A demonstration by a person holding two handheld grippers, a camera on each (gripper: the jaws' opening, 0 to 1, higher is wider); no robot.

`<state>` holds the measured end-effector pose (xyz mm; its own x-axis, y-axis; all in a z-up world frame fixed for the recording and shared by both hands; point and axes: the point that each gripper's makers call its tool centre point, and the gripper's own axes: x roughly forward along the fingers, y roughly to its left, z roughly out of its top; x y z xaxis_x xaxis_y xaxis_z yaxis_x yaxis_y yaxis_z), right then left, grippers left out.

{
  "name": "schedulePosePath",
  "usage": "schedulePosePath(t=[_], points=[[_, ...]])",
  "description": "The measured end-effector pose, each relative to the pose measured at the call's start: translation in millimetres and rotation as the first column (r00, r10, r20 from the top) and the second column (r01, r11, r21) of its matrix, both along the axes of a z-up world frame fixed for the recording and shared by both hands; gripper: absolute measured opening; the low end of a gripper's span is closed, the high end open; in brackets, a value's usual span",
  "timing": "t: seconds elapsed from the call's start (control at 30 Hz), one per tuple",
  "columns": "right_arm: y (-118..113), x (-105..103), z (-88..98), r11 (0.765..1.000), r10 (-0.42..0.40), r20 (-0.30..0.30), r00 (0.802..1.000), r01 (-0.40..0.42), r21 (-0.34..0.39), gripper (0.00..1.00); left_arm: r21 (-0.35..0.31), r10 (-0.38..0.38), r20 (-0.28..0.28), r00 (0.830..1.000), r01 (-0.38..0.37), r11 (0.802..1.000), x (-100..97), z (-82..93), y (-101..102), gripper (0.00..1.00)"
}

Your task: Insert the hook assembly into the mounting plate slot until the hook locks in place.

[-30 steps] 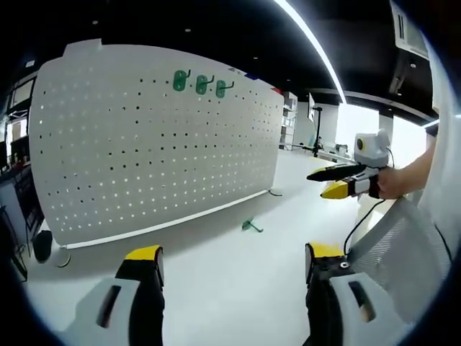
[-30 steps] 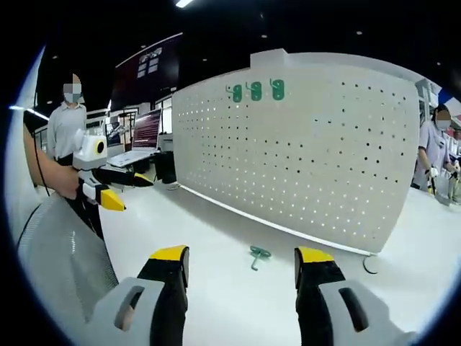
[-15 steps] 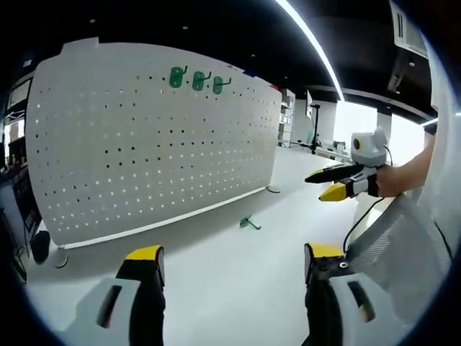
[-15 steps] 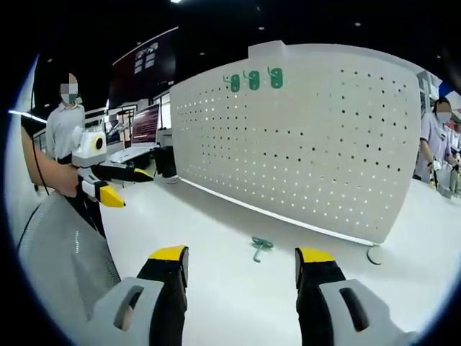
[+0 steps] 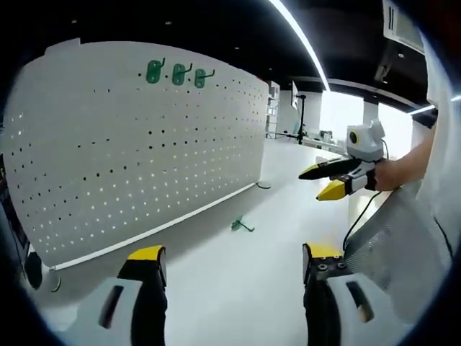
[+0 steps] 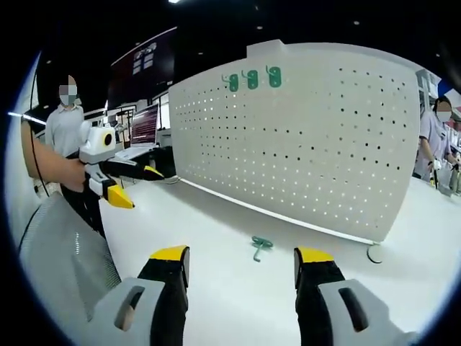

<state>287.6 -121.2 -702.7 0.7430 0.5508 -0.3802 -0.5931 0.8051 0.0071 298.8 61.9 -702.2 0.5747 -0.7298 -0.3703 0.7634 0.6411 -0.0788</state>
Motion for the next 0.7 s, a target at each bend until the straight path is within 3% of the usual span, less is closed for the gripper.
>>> schedulePosePath(t=[0.17,0.23,0.3,0.53,0.7], points=[[0.4,-0.6,-0.3,1.0,0.002,-0.002,1.0,-0.002,0.0,0.57,0.102,-0.123,-0.001,0.992,0.122,0.987,13.6,-9.1,-17.1,0.78],[0.6,-0.8,-1.4,1.0,0.004,-0.006,1.0,-0.004,-0.002,0.57,0.104,-0.152,-0.039,0.988,0.155,0.982,17.7,-12.3,-24.3,0.77],[0.6,-1.0,-1.0,1.0,0.003,-0.007,1.0,-0.003,-0.001,0.57,0.123,-0.186,-0.033,0.982,0.188,0.974,21.4,-13.1,-29.9,0.77],[-2.6,-0.1,-0.3,1.0,-0.011,-0.009,1.0,0.011,0.009,0.57,0.204,-0.271,-0.059,0.961,0.278,0.939,26.0,-25.7,-40.4,0.77],[-3.6,0.5,0.1,1.0,-0.016,-0.008,1.0,0.016,0.014,0.57,0.215,-0.294,-0.077,0.953,0.304,0.928,29.9,-28.4,-45.6,0.77]])
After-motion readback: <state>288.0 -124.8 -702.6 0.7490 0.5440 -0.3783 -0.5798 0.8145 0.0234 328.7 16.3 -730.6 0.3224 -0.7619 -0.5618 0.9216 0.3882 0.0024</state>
